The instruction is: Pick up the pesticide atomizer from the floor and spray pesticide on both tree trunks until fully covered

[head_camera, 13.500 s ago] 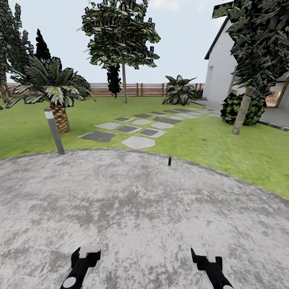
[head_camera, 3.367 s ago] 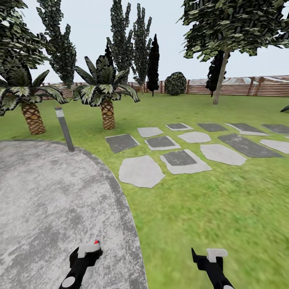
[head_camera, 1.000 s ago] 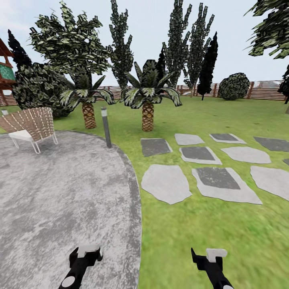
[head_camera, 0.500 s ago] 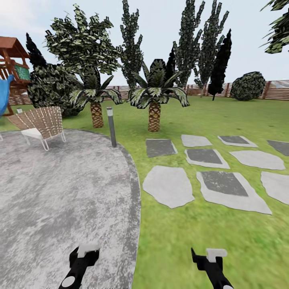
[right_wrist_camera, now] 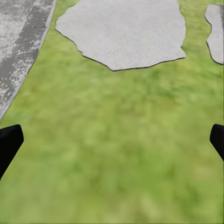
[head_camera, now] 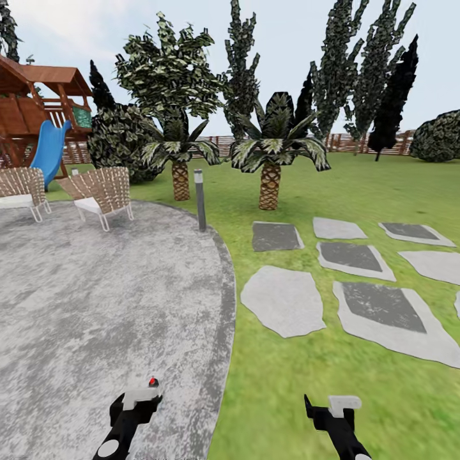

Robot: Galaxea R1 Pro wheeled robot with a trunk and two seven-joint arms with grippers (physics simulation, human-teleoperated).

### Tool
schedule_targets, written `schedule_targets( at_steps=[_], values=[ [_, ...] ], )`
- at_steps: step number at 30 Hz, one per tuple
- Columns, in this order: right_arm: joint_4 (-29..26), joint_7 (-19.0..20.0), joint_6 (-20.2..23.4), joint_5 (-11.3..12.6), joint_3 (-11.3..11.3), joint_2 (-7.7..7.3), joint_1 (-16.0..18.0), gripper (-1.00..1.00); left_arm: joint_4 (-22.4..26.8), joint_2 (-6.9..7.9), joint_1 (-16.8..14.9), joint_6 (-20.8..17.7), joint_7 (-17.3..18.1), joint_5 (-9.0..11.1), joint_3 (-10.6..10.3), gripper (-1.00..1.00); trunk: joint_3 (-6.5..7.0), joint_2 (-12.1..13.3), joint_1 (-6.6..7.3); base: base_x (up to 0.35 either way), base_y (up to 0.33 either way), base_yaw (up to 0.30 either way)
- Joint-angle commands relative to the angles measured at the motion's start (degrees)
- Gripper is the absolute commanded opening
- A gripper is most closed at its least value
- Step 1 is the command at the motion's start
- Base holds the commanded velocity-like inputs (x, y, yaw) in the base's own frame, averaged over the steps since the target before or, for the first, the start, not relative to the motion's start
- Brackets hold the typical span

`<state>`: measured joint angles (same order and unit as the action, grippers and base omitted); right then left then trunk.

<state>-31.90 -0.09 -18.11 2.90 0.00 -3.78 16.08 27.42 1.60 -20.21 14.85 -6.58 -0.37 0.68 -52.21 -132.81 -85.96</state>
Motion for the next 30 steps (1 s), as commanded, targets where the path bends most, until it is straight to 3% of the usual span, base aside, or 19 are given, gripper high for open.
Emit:
schedule_targets(
  at_steps=[1, 13, 15, 16, 18, 20, 21, 24, 30],
  values=[
    [0.0, 0.0, 0.0, 0.0, 0.0, 0.00, 0.0, 1.00, 0.0, 0.02, 0.0, 0.0, -0.1, 0.0, 0.0, 1.00, 0.00, 0.0, 0.00, 0.077, -0.229, 0.277],
    [2.8, -0.1, -0.1, 0.1, -0.1, -0.01, 0.0, 1.00, 4.4, 0.08, -0.3, 0.1, -2.5, -0.3, 1.9, 1.00, 0.00, 0.0, 0.00, 0.212, -0.198, 0.277],
    [3.1, -0.2, -0.4, 0.1, -0.2, -0.04, 0.0, 1.00, 6.3, 0.04, -0.5, -0.2, -2.4, -0.5, 1.6, 1.00, 0.00, 0.0, 0.00, 0.275, -0.162, 0.176],
    [3.0, -0.2, -2.2, 0.1, -0.4, -0.06, 0.0, 1.00, 10.8, 0.07, -0.1, -0.8, -2.3, -0.6, 1.4, 1.00, 0.00, 0.0, 0.00, 0.281, -0.151, 0.029],
    [2.9, -0.1, -3.4, 0.0, -0.4, -0.13, 0.0, 1.00, 13.9, -0.07, 0.1, -2.0, -2.3, -1.2, 1.4, 1.00, 0.00, 0.0, 0.00, 0.283, -0.146, 0.015],
    [2.8, 0.1, -4.2, 0.0, -0.3, -0.23, 0.0, 1.00, 19.4, -0.38, 0.1, -6.0, -2.4, -5.5, 1.4, 1.00, 0.00, 0.0, 0.00, 0.289, -0.132, 0.004],
    [1.8, 0.1, -4.3, -0.1, -0.2, -0.36, 0.0, 1.00, 23.1, -0.62, 0.2, -10.2, -2.7, -10.1, 1.6, 1.00, 0.00, 0.0, 0.00, 0.292, -0.126, 0.001],
    [-0.8, 0.2, -4.4, -0.2, -0.2, -0.71, 0.0, 1.00, 24.5, -0.99, 0.2, -12.8, -3.9, -12.8, 1.6, 1.00, 0.00, 0.0, 0.00, 0.292, -0.111, 0.001],
    [-4.8, 0.2, -3.8, -0.2, -0.3, -0.83, 0.1, 1.00, 24.2, -2.00, 0.1, -13.7, -4.8, -13.5, 1.3, 1.00, 0.00, 0.0, 0.00, 0.142, -0.024, 0.000]
  ],
)
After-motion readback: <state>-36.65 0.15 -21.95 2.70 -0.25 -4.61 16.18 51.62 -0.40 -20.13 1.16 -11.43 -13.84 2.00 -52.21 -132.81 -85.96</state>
